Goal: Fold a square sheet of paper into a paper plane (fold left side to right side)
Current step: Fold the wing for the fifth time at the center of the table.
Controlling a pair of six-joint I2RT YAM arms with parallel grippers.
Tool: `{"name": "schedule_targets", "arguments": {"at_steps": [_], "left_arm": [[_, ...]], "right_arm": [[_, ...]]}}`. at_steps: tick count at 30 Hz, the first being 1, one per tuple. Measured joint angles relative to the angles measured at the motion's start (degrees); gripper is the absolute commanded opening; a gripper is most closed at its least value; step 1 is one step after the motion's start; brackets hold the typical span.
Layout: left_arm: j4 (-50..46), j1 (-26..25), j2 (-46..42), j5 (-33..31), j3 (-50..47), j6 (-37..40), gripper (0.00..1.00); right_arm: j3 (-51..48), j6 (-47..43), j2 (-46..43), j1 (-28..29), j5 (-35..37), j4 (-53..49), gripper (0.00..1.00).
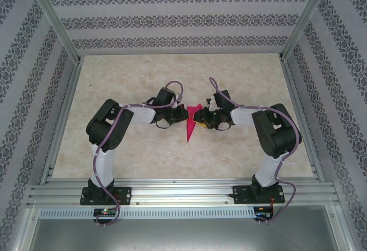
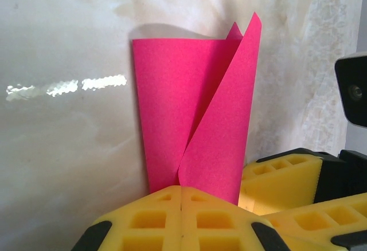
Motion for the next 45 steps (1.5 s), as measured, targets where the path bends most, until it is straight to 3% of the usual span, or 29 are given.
{"name": "schedule_targets", "arguments": {"at_steps": [17,23,30,45], "left_arm": [[0.0,0.1,0.6,0.0,0.0,0.0,0.01],[0.0,0.1,1.0,0.1,0.3,0.1,0.0],[0.0,0.1,1.1,0.0,0.6,0.7,0.0],[0.0,0.1,1.1,-0.4,0.7,1.3,0.0]], "right_arm": [[-0.7,-0.2,-2.9,-0.9,0.0,0.1,0.39],[-1.3,0.1,-6.2,-1.6,0.0,1.4,0.31],[-1.6,2.0,-4.7,-0.7,-1.5,5.9,0.23],[-1.5,3.2,-0.1,0.1,-2.2,7.9,0.23]]}}
